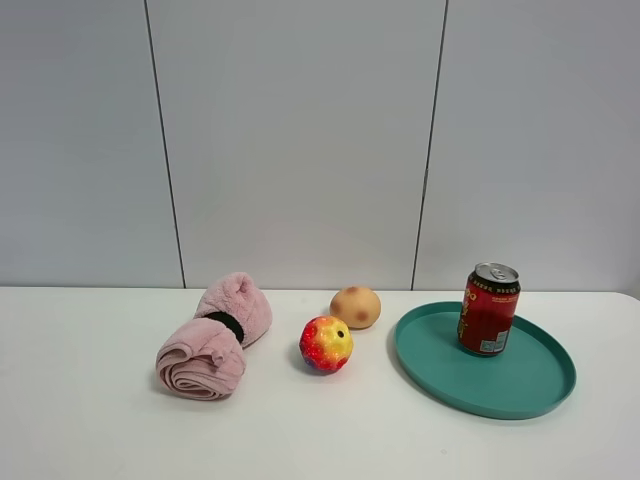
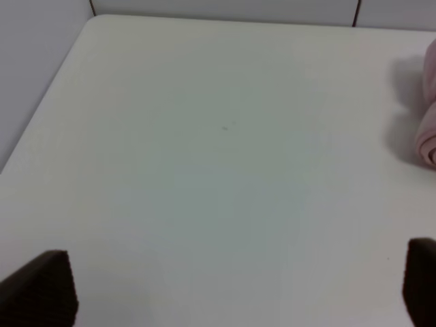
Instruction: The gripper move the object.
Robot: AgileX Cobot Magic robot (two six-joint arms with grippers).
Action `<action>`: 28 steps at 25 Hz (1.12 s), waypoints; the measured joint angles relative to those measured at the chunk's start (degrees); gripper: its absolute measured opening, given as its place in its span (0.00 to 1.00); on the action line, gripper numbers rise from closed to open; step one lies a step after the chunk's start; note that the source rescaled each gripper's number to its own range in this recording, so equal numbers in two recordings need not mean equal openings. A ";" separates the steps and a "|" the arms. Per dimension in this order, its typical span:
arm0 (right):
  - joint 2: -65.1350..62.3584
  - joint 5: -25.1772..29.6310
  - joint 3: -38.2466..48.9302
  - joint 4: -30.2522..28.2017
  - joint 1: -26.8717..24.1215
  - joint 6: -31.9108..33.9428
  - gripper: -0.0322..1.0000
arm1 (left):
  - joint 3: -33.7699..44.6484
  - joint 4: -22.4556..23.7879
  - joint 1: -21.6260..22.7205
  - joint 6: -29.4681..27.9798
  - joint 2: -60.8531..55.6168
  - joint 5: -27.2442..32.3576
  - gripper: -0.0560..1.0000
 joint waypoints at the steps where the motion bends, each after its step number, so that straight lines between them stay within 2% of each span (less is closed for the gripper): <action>1: 0.00 0.00 0.00 -0.40 0.00 -0.05 0.74 | 0.00 0.00 0.00 0.00 0.00 0.00 1.00; 6: 0.00 1.60 0.33 -0.62 0.00 -3.16 0.74 | 0.00 0.00 0.00 0.00 0.00 0.00 1.00; 8: 0.13 3.52 1.26 1.65 0.00 -5.61 0.74 | 0.00 0.00 0.00 0.00 0.00 0.00 1.00; 12: 1.18 3.97 1.67 4.34 -1.15 -8.98 0.74 | 0.00 0.00 0.00 0.00 0.00 0.00 1.00; 15: 1.18 3.97 1.69 4.34 -4.34 -8.98 0.74 | 0.00 0.00 0.00 0.00 0.00 0.00 1.00; 21: 0.04 3.96 1.73 4.34 -14.90 -8.98 0.74 | 0.00 0.00 0.00 0.00 0.00 0.00 1.00; 28: 0.04 3.96 1.73 3.80 -16.23 -8.03 0.74 | 0.00 0.00 0.00 0.00 0.00 0.00 1.00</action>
